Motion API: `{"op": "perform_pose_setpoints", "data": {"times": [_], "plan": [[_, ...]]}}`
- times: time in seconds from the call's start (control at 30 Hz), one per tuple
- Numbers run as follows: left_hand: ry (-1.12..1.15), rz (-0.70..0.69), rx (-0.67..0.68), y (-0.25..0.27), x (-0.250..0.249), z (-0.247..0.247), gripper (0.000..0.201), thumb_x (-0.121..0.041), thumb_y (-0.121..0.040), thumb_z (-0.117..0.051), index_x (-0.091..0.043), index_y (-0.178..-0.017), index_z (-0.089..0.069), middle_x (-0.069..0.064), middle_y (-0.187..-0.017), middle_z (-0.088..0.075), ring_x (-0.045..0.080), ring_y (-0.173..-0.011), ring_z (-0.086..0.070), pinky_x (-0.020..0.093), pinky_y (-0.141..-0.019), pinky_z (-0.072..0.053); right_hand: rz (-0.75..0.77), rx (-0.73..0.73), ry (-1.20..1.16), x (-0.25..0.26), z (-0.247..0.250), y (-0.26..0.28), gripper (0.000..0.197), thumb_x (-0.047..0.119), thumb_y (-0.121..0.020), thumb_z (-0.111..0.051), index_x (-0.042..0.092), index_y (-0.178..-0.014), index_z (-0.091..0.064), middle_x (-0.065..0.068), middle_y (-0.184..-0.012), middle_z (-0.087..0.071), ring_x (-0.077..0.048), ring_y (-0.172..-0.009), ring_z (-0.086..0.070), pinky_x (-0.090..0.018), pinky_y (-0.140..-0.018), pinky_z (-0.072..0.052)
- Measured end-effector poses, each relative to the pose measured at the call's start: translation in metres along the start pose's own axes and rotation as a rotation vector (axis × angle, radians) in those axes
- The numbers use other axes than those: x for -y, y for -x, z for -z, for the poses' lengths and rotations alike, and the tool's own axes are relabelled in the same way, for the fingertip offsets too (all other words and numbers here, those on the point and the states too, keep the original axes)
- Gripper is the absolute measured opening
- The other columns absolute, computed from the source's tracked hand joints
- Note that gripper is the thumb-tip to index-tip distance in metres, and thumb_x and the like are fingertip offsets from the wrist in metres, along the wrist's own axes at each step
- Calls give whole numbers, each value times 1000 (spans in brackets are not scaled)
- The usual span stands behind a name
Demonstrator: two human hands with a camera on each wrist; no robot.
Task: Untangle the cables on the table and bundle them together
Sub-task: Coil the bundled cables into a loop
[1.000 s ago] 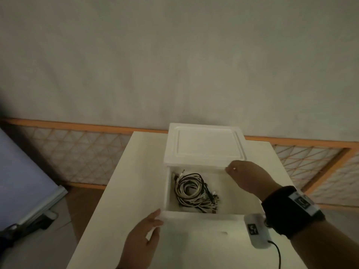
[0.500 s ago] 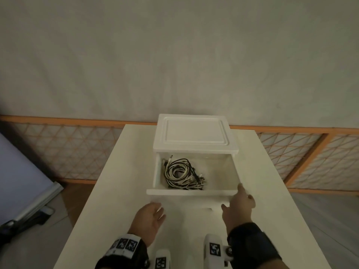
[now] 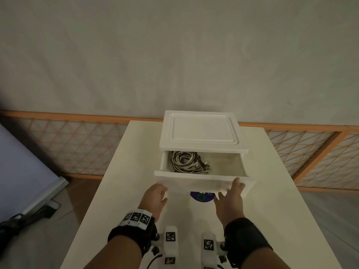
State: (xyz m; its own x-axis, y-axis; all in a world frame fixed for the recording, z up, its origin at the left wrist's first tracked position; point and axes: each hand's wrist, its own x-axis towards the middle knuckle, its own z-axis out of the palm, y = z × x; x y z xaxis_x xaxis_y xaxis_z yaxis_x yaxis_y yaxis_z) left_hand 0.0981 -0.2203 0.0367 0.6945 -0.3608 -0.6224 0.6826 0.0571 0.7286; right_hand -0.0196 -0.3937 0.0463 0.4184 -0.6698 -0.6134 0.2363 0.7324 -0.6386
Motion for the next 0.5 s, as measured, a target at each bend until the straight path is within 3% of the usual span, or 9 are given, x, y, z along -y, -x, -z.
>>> {"op": "perform_pose_setpoints", "data": {"times": [0.07, 0.13, 0.17, 0.27, 0.33, 0.4, 0.43, 0.47, 0.5], "plan": [[-42, -14, 23, -7, -2, 1, 19, -3, -88, -45, -14, -89, -61, 3, -106, -61, 22, -129, -46, 35, -101, -37, 13, -37, 35, -6, -3, -3, 69, 15, -100, -44, 28, -152, 0, 0, -155, -16, -22, -138, -31, -29, -103, -40], [-63, -21, 44, -10, -4, 1, 23, -3, -88, -45, -14, -97, -62, 7, -121, -61, 22, -128, -48, 34, -100, -38, 37, -42, 118, -10, -8, -7, 67, 14, -102, -39, 28, -152, 4, 6, -160, 0, -9, -137, -25, -9, -92, -31], [-77, -25, 52, -11, -4, 1, 25, -2, -89, -44, -12, -103, -62, 12, -128, -58, 22, -126, -49, 35, -101, -38, 89, -47, 230, -12, -4, -12, 69, 4, -100, -40, 24, -152, 0, 2, -160, 6, -11, -138, -26, -8, -92, -28], [-71, -46, 73, -9, -2, 3, 33, -2, -93, -43, -2, -125, -51, 21, -141, -44, 27, -134, -42, 39, -111, -33, 121, 18, 338, -9, -4, -17, 72, -11, -96, -38, 24, -151, -7, 1, -159, 13, -24, -140, -31, -24, -102, -35], [-73, -46, 85, -9, 0, 2, 30, -4, -96, -42, -10, -122, -56, 23, -126, -53, 22, -131, -45, 39, -113, -30, 115, -4, 441, -7, -8, -18, 80, -17, -91, -43, 21, -151, -7, -1, -158, 18, -27, -137, -36, -20, -96, -38], [-73, -64, 91, -10, 3, -3, 30, -4, -99, -37, -26, -102, -57, -1, -104, -59, 13, -117, -47, 37, -111, -29, 102, 88, 489, -6, -4, -26, 85, -18, -90, -44, 30, -148, -5, 1, -159, 15, -27, -139, -33, -23, -98, -39], [-76, -56, 93, -12, 4, -6, 31, -4, -99, -35, -29, -100, -53, -12, -101, -55, 11, -113, -44, 37, -110, -28, 188, 159, 561, -7, -2, -27, 84, -16, -92, -43, 38, -144, -5, 6, -159, 10, -25, -141, -29, -24, -99, -40], [-105, -68, 91, -11, 3, -8, 34, -3, -100, -33, -32, -106, -49, -18, -104, -51, 10, -112, -41, 35, -108, -28, 241, 211, 577, -7, -4, -25, 76, -5, -97, -42, 43, -143, -5, 9, -159, 4, -23, -142, -26, -25, -100, -41], [-125, -72, 94, -15, 2, -9, 39, -3, -100, -32, -36, -119, -43, -20, -111, -49, 9, -115, -39, 34, -107, -27, 261, 217, 573, -4, -8, -23, 65, 18, -101, -42, 45, -145, -3, 12, -159, -3, -20, -142, -26, -28, -103, -40]]}}
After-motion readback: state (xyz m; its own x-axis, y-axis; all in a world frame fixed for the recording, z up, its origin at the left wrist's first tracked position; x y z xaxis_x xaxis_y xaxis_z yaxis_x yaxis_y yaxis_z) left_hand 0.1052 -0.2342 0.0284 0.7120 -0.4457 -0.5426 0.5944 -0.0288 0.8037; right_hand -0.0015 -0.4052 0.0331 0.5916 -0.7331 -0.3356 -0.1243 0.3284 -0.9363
